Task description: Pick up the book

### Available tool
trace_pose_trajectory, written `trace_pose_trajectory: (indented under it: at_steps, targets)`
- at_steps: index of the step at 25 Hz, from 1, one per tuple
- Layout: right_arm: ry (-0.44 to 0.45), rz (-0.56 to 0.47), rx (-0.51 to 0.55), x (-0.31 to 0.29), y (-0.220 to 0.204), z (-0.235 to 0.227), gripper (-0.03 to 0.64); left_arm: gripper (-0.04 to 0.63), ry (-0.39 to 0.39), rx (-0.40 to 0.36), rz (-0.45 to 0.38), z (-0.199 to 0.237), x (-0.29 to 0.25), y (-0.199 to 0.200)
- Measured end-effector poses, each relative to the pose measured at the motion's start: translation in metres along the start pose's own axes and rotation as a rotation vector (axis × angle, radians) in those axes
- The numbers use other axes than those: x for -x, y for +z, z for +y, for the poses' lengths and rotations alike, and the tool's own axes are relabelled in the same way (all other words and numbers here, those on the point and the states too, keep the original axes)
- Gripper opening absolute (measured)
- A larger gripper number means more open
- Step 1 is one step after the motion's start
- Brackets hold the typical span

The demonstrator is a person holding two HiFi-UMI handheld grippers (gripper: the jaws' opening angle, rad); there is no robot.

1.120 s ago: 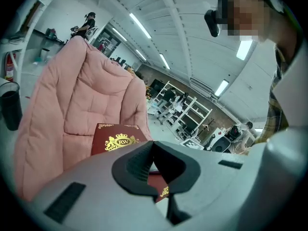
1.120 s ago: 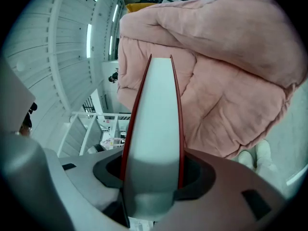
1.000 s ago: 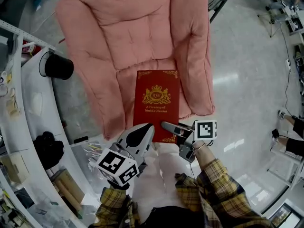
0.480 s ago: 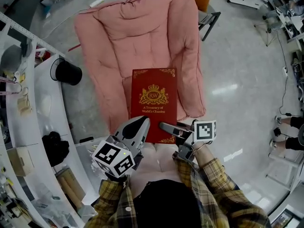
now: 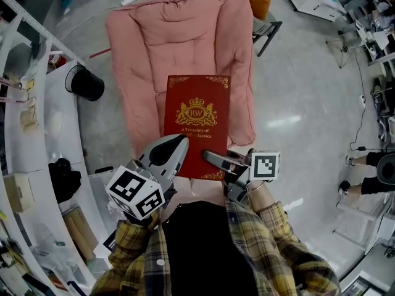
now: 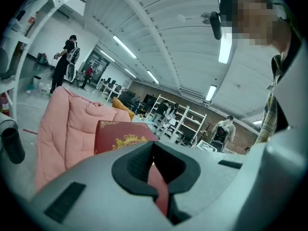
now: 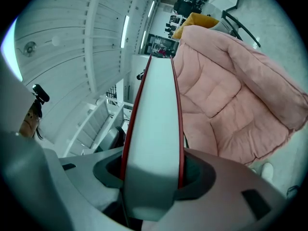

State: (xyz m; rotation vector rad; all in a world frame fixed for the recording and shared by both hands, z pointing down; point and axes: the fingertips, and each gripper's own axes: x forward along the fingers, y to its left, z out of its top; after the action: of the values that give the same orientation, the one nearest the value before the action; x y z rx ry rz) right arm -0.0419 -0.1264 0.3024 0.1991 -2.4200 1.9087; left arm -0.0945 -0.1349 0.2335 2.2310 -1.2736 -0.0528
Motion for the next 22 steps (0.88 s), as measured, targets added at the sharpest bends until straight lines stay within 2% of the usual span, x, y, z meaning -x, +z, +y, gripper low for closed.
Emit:
trace_pose_trajectory:
  at_steps: [9,22]
  targets:
    - [-0.009,0.026,-0.012,0.007,-0.028,0.015,0.259,0.005,-0.009,-0.014,-0.005,-0.026,0.016,-0.002]
    - [0.036,0.044,-0.038,0.008,-0.037,0.020,0.259,0.005,0.025,-0.002,0.001,-0.029,0.024,-0.007]
